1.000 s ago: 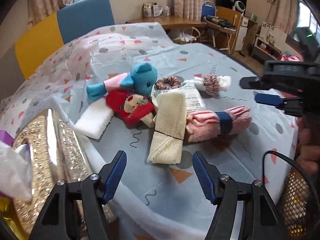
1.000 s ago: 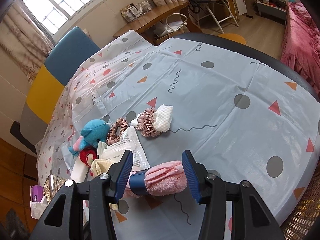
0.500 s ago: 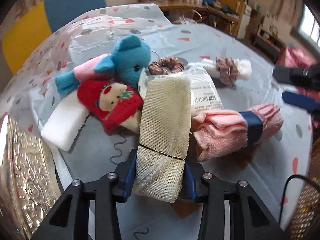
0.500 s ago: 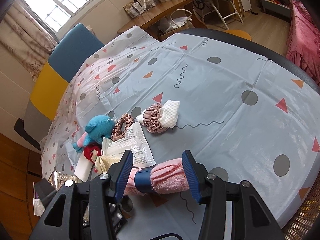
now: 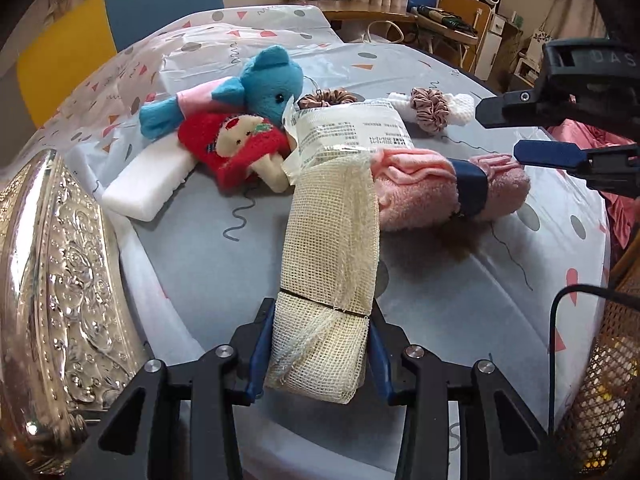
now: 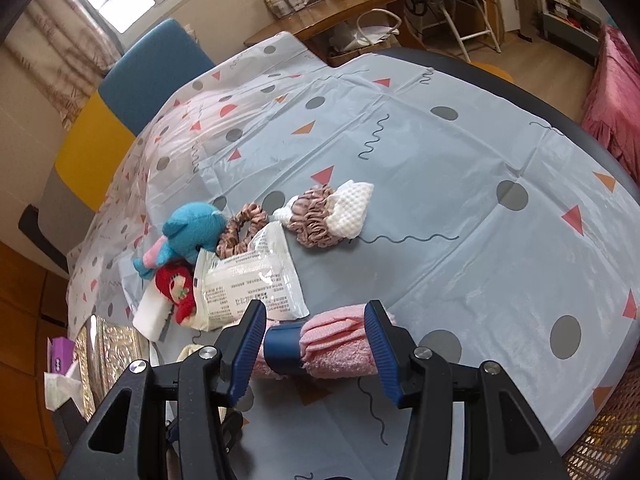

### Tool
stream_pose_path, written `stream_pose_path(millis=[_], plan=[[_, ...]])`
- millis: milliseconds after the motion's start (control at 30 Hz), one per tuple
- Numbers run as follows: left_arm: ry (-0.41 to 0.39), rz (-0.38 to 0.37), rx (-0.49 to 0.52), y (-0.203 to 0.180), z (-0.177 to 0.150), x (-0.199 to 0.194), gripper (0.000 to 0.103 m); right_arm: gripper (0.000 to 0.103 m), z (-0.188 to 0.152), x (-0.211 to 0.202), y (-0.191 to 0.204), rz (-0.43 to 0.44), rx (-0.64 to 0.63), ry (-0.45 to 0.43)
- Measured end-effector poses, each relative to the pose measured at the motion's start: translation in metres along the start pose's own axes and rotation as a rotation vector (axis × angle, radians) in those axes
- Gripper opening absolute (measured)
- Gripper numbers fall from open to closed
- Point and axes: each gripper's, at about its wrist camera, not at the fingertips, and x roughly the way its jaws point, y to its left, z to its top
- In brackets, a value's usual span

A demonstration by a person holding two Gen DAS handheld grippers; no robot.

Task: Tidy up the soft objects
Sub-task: 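Carry beige roll into gold tray with left gripper while right holds pink towel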

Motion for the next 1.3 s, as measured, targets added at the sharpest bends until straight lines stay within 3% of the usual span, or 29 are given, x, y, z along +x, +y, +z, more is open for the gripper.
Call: stream_pose_path(millis=[133,400,567,667,733,800,1033,1300], plan=[[0.000,0.010,0.014,0.002,-0.008,-0.009,0.043,0.052,0.000,0.003,0.024,-0.019,-0.174,0.036],[-0.022,-0.005,0.008,0.004,-0.019,-0.024,0.043,0.065,-0.020,0.005,0.073,-0.164,-0.896,0.170],[-0.038,-0.008,0.003,0.003,-0.021,-0.034,0.043,0.065,-0.035,0.036,0.077,-0.254,-1.077,0.277],[-0.051,-0.011,0.000,0.003,-0.019,-0.040,0.043,0.065,-0.043,0.058,0.079,-0.319,-1.120,0.280],[-0.069,-0.020,-0.007,0.005,-0.017,-0.049,0.043,0.048,-0.047,0.067,0.080,-0.322,-1.102,0.277],[-0.086,-0.028,-0.013,0.007,-0.012,-0.057,0.043,0.044,-0.050,0.067,0.080,-0.321,-1.067,0.243],[-0.171,-0.045,-0.083,0.034,0.029,-0.089,0.043,0.044,-0.065,0.057,0.079,-0.251,-0.910,0.192],[-0.264,0.052,-0.246,0.121,0.084,-0.122,0.043,0.044,-0.065,0.056,0.077,-0.210,-0.874,0.149]])
